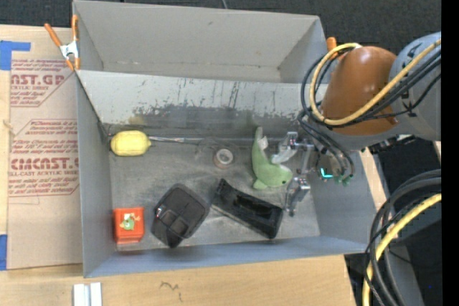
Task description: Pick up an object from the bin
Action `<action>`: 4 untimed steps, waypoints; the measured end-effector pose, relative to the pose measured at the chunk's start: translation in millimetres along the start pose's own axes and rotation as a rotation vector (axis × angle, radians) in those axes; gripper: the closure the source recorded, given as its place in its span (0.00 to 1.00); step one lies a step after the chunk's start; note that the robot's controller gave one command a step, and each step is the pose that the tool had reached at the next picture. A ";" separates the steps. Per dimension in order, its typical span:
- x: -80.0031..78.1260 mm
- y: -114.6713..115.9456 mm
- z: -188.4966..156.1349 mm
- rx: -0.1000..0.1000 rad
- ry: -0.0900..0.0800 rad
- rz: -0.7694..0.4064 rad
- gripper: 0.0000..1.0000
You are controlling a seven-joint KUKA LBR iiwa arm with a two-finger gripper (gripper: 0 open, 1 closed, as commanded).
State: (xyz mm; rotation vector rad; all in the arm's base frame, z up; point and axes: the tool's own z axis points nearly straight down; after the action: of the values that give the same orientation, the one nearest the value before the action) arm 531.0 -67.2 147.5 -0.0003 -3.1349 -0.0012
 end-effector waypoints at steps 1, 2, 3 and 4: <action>-1.9 0.2 -4.0 0.001 -0.007 -0.001 0.00; 20.7 24.8 39.1 0.001 -0.014 0.095 0.00; 20.7 31.0 41.2 -0.007 -0.012 0.103 0.00; 43.3 58.3 45.0 0.000 -0.011 0.119 0.00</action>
Offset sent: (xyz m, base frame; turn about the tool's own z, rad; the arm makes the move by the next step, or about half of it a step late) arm -0.0424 0.0442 -0.0775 0.1598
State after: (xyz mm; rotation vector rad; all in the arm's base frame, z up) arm 487.4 -8.9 102.8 -0.1867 -3.1404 -0.0001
